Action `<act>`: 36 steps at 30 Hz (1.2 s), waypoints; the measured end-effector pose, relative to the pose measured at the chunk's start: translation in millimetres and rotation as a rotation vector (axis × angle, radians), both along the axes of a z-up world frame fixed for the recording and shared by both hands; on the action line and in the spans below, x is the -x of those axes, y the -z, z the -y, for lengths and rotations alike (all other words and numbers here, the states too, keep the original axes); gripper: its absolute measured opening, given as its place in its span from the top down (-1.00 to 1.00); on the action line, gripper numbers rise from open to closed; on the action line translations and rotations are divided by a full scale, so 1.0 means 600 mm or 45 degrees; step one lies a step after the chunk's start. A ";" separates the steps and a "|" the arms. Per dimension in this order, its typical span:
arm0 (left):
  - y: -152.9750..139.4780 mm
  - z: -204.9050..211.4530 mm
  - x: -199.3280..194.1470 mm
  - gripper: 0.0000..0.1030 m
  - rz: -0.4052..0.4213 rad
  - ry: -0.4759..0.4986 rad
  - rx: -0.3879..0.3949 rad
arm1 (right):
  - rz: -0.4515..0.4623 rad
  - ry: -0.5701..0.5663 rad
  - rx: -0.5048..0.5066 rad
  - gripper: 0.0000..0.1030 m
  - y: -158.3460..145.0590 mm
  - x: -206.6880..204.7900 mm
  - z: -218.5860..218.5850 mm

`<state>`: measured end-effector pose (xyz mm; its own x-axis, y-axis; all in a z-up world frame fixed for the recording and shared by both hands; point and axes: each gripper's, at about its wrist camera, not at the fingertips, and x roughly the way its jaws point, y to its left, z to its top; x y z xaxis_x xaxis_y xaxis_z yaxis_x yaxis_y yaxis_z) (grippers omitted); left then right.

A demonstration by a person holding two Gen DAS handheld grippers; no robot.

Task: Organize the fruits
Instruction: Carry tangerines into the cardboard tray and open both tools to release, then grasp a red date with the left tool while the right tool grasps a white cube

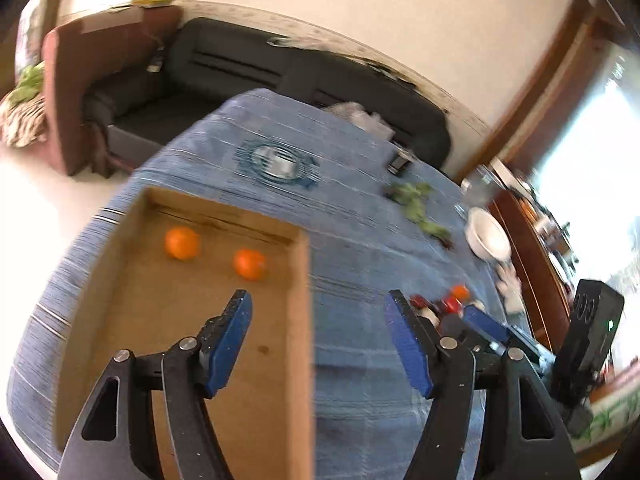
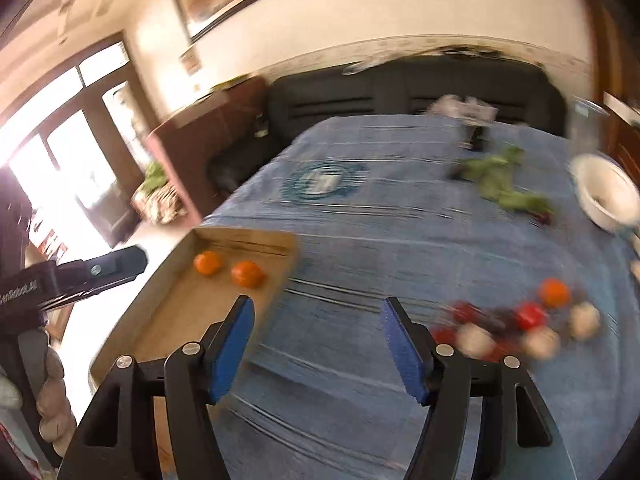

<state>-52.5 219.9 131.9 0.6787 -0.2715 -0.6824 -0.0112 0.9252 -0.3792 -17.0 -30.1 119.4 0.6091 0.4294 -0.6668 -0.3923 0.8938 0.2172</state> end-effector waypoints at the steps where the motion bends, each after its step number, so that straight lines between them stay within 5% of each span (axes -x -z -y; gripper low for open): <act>1: 0.004 0.025 0.003 -0.32 -0.002 0.030 -0.014 | 0.002 0.038 0.000 -0.43 0.000 0.005 0.027; 10: 0.087 0.177 -0.004 -0.32 -0.122 0.232 -0.095 | -0.056 0.339 0.022 -0.44 0.032 0.017 0.227; 22: 0.120 0.293 0.000 -0.32 -0.080 0.412 -0.205 | -0.059 0.529 0.085 -0.43 0.089 -0.081 0.292; 26: 0.116 0.349 0.003 -0.08 -0.013 0.506 -0.274 | -0.076 0.532 0.103 -0.16 0.105 -0.121 0.295; 30: 0.132 0.400 -0.015 0.05 -0.022 0.591 -0.312 | -0.091 0.504 0.091 -0.10 0.121 -0.135 0.295; 32: 0.145 0.423 -0.029 0.08 -0.026 0.602 -0.346 | -0.127 0.485 0.071 0.21 0.131 -0.140 0.300; 36: 0.173 0.452 -0.058 0.17 -0.048 0.589 -0.393 | -0.113 0.456 0.042 0.40 0.129 -0.136 0.305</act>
